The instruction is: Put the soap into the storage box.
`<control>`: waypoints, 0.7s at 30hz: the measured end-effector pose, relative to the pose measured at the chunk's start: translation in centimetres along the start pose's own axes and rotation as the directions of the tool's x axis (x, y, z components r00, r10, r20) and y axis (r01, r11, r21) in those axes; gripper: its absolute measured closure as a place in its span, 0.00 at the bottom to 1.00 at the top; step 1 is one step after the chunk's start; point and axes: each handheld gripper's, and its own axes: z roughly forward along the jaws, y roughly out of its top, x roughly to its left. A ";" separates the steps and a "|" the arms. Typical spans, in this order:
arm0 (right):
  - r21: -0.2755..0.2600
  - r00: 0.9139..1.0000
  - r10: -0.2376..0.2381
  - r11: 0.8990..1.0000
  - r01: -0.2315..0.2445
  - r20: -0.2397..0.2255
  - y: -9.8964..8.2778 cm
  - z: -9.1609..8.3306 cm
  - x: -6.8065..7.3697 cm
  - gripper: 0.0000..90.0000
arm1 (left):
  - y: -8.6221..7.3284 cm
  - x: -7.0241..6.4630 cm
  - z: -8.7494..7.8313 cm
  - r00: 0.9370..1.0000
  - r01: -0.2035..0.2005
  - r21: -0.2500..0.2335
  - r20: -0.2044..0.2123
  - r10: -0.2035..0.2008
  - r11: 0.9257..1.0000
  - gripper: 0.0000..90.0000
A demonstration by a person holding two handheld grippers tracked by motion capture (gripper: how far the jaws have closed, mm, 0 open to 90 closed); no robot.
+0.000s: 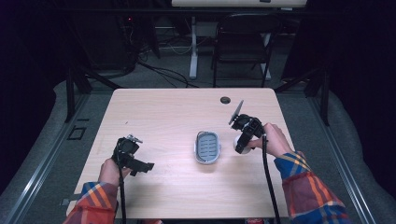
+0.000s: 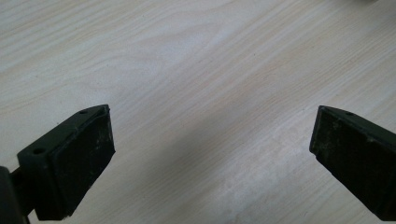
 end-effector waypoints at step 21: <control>0.000 0.999 -0.040 0.999 0.040 -0.001 2.8 -1.0 1.0 0.26 | 0.0 0.0 0.0 1.000 -0.003 -0.001 0.000 0.003 1.000 0.00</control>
